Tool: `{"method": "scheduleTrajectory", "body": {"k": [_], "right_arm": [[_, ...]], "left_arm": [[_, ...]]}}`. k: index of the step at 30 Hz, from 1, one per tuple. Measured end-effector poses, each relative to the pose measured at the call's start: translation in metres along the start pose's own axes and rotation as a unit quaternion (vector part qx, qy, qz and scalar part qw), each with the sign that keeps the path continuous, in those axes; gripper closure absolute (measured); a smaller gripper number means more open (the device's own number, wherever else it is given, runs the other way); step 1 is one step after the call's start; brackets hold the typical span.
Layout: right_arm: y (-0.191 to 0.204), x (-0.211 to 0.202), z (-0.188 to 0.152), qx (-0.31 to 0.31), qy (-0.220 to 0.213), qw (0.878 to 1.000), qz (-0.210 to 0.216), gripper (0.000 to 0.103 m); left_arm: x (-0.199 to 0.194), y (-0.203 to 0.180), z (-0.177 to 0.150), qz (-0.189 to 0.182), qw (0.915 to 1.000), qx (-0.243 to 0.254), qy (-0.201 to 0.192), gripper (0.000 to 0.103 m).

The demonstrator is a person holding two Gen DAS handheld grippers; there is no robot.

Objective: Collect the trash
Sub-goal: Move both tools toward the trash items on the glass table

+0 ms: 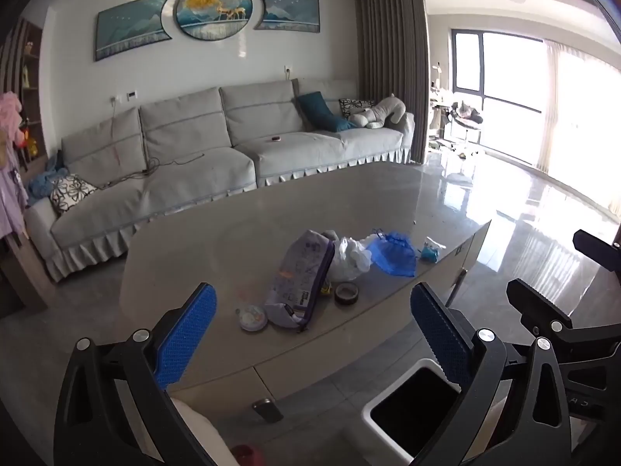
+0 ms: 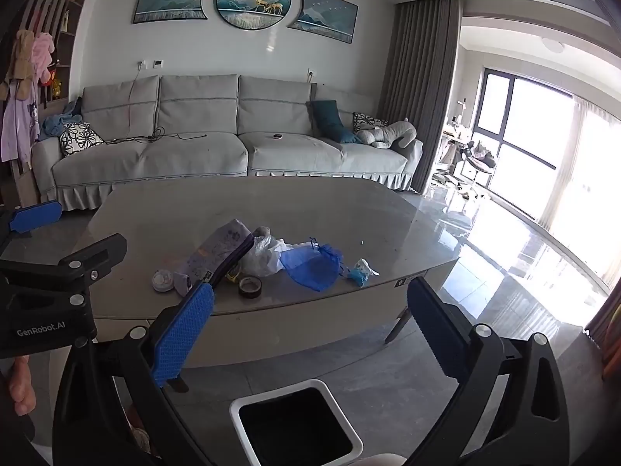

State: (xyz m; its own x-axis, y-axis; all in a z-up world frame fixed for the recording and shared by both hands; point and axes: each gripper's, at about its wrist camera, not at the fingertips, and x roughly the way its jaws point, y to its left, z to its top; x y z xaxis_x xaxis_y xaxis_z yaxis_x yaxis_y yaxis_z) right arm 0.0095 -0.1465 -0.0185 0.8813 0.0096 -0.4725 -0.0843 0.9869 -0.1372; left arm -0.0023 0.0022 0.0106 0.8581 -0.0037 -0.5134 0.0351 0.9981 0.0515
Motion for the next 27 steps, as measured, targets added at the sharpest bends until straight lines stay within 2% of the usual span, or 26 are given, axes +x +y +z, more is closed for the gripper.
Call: {"method": "scheduleTrajectory", "body": {"k": [5, 10, 15, 20, 23, 27], "right_arm": [[0.001, 0.001, 0.004, 0.001, 0.003, 1.0, -0.001, 0.004], [0.0, 0.001, 0.007, 0.002, 0.0, 1.0, -0.008, 0.004], [0.007, 0.016, 0.007, -0.004, 0.004, 1.0, -0.018, 0.004], [0.013, 0.03, 0.011, 0.006, 0.003, 1.0, -0.001, 0.004], [0.018, 0.044, 0.014, 0.009, 0.002, 1.0, -0.001, 0.004], [0.027, 0.064, 0.017, 0.013, 0.004, 1.0, 0.021, 0.004]], "left_arm": [[0.006, 0.004, 0.001, -0.002, 1.0, -0.006, 0.006, 0.004], [0.011, 0.013, 0.004, 0.012, 0.9999, -0.011, 0.002, 0.004], [0.027, 0.023, -0.002, 0.015, 0.9997, -0.015, 0.008, 0.004], [0.043, 0.04, -0.008, 0.01, 0.9998, -0.012, 0.009, 0.004], [0.053, 0.038, -0.013, -0.004, 0.9999, -0.004, 0.012, 0.004], [0.068, 0.049, -0.013, 0.008, 0.9998, -0.002, 0.02, 0.004]]}}
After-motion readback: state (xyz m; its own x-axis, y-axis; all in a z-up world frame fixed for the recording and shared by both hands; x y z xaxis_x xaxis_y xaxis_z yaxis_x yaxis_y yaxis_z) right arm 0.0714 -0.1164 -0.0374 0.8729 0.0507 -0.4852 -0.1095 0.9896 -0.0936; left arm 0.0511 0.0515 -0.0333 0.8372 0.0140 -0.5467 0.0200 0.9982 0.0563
